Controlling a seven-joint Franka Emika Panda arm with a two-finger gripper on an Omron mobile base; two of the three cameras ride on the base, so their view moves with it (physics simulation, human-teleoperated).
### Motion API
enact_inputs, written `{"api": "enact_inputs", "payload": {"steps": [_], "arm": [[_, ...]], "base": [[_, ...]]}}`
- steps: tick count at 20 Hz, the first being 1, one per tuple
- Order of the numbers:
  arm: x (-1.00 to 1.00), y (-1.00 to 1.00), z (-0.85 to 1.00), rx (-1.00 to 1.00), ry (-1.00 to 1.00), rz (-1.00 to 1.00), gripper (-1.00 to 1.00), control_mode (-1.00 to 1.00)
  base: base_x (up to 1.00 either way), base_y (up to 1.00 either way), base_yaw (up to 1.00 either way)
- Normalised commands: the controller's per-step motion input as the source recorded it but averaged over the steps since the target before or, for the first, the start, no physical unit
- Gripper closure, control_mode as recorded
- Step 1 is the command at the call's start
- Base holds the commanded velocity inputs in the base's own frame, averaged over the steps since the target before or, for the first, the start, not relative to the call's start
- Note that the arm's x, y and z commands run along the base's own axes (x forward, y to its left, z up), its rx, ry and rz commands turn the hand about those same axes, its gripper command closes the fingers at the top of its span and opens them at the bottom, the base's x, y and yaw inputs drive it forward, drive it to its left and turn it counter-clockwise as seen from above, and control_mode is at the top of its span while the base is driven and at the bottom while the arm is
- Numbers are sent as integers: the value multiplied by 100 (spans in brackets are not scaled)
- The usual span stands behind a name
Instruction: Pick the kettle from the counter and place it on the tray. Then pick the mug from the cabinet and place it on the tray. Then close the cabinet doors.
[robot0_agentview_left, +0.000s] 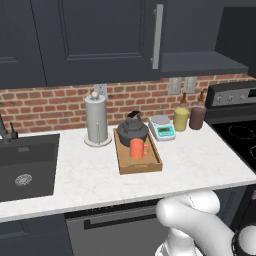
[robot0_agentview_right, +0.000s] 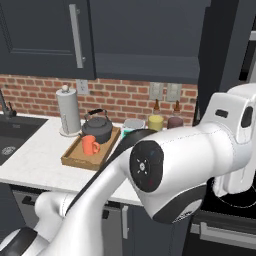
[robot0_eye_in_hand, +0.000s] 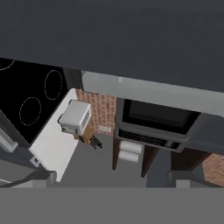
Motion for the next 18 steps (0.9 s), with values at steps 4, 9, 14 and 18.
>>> {"api": "enact_inputs", "payload": {"steps": [4,9,14,18], "arm": [[40,-4,-1,0,0,0,-100,-100],[32,33,-14,-8,0,0,-100,-100],[52,32,-6,-5,0,0,-100,-100],[45,29,-3,-1,0,4,-100,-100]], "base": [[0,0,0],[0,0,0],[0,0,0],[0,0,0]]}}
